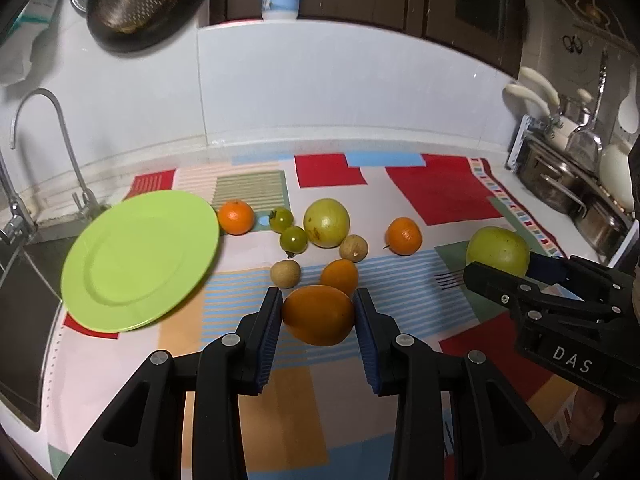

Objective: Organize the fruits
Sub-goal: 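Carry the green apple and the orange toward the light-green plate with both tools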

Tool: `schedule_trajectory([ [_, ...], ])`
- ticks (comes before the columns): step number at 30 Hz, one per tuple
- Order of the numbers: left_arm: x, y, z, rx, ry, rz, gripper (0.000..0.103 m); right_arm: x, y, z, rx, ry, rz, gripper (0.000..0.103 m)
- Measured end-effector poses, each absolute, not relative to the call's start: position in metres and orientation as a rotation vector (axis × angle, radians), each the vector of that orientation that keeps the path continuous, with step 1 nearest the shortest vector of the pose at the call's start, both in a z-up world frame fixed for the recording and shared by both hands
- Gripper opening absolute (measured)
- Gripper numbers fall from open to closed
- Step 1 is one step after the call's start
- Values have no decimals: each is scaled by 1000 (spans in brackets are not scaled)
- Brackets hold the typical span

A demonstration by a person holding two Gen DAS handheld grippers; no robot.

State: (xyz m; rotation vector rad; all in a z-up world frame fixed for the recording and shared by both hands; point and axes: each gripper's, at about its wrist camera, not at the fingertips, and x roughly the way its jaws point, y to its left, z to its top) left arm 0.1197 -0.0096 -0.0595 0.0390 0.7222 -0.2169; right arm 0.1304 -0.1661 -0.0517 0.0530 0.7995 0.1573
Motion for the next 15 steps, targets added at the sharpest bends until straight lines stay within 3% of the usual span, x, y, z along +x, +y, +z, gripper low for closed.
schedule_trajectory([
  [15,76,44,-29,59,643,-158,36,90,-113,-18,28,727,227,52],
])
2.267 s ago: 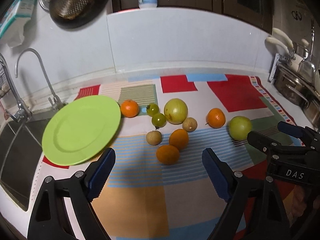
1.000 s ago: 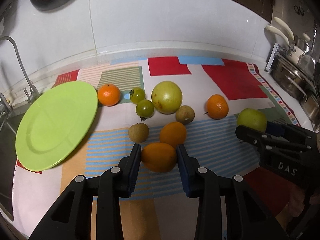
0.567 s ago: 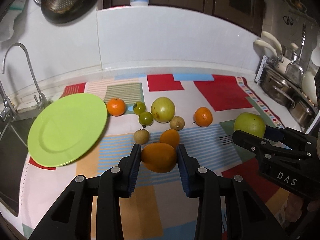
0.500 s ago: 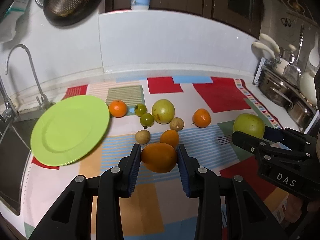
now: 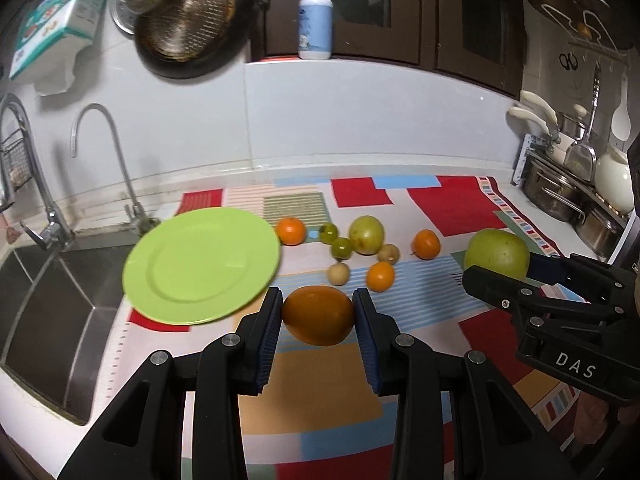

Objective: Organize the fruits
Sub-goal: 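Carry the green apple and the orange toward the light-green plate with both tools, then lower the apple and orange onto the plate and open both tools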

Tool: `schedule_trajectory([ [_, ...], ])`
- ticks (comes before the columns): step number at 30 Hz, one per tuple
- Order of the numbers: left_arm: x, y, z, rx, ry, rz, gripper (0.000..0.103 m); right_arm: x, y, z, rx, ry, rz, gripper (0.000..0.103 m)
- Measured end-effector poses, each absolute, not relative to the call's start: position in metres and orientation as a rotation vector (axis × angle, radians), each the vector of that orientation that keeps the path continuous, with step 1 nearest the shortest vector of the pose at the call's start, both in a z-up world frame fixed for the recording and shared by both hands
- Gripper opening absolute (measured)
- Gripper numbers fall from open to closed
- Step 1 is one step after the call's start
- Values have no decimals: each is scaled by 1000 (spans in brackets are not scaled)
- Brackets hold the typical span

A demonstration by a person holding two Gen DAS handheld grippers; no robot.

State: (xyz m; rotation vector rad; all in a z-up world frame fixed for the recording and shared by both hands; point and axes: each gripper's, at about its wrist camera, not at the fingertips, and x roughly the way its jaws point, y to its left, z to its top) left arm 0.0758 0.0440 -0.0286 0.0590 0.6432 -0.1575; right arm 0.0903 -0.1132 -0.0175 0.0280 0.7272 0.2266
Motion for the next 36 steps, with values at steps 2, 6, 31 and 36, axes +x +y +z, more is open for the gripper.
schedule_trajectory([
  [2,73,55,-26,58,637,-146,36,89,-103,-14,22,719,243,52],
  [6,72,75,-22,56,627,-125,36,89,-81,-11,12,706,272,52],
  [31,143,182,-46,39,670,-67,36,161,42,-31,-54,735,389,52],
  [36,167,191,-58,43,699,-63,36,183,54,-42,-72,750,412,52],
])
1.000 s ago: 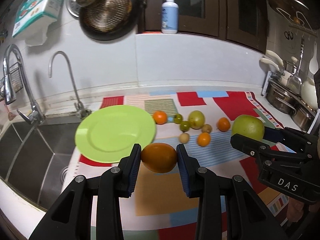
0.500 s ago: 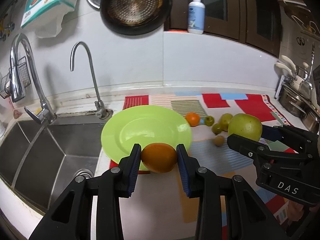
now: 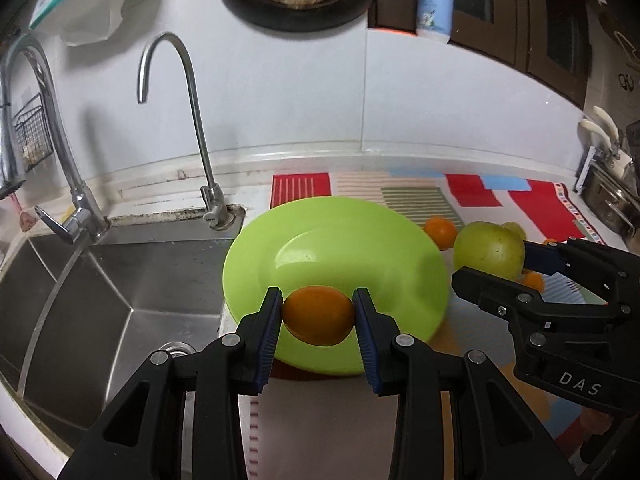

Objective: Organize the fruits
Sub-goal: 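Lower the apple and orange onto the plate and open both tools, then lift both open tools away from the plate back over the fruits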

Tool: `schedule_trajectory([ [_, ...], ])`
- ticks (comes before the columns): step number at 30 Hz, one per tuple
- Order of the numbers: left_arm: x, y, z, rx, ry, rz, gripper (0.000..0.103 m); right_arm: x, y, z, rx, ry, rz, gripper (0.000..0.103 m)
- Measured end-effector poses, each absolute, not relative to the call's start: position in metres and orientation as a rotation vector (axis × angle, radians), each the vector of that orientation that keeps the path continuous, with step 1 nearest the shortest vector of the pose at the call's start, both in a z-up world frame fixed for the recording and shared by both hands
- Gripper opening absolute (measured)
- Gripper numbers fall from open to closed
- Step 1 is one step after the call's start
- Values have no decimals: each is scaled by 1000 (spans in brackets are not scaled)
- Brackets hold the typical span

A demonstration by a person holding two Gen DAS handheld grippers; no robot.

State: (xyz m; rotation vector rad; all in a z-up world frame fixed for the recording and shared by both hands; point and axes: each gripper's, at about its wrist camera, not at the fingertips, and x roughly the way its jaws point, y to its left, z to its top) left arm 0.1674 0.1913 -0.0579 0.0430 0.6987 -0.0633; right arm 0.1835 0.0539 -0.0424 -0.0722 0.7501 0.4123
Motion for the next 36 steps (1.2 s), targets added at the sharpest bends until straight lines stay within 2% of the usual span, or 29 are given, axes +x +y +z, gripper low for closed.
schedule_trajectory([
  [12,210,199,-85,38,803,-74,36,234,69,-81,-91,836,454,52],
  [13,212,200,-87,35,809,-72,38,236,70,-83,-89,843,457,52],
  [15,213,202,-86,19,811,-65,54,239,69,-84,-76,839,454,52],
  [16,213,203,-85,14,807,-57,56,239,68,-82,-73,826,445,55],
  [18,210,204,-81,9,793,-44,56,235,65,-74,-74,790,427,62],
  [23,201,203,-70,8,766,-33,60,224,57,-59,-83,735,365,63],
  [27,190,198,-61,19,737,-39,64,212,49,-51,-69,725,338,71],
  [36,159,184,-43,27,701,-79,70,175,26,-37,-40,705,242,76],
])
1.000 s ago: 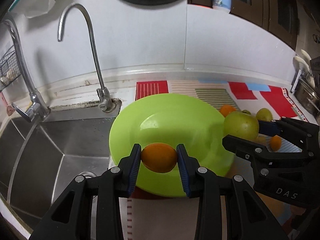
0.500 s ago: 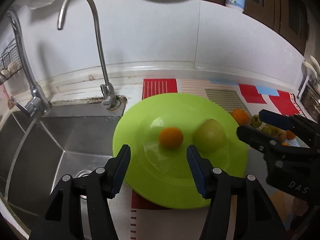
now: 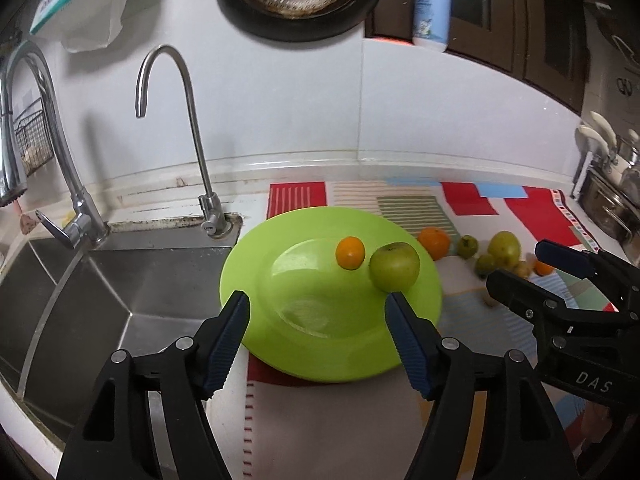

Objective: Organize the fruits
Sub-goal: 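Lift both open tools away from the plate back over the fruits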

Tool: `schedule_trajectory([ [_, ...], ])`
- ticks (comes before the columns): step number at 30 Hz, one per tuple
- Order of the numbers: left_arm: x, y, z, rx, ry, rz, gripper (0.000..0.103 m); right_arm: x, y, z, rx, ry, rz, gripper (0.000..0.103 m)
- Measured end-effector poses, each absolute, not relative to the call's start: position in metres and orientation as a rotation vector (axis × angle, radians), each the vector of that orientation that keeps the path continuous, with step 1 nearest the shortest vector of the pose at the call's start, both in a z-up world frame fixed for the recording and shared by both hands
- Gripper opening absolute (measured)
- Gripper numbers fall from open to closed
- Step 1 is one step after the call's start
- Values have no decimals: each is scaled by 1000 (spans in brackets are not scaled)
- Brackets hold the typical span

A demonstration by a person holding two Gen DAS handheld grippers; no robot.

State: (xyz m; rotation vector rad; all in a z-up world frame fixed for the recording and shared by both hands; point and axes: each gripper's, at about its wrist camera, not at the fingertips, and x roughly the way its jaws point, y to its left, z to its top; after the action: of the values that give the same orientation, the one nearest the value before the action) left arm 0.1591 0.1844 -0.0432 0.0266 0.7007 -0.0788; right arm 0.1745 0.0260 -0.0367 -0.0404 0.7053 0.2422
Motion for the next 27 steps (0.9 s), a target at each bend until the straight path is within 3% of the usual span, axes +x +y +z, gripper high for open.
schedule_trajectory([
  [27,82,95,-1,33,578,-102,74,89,-66,3,-23,593,150,77],
])
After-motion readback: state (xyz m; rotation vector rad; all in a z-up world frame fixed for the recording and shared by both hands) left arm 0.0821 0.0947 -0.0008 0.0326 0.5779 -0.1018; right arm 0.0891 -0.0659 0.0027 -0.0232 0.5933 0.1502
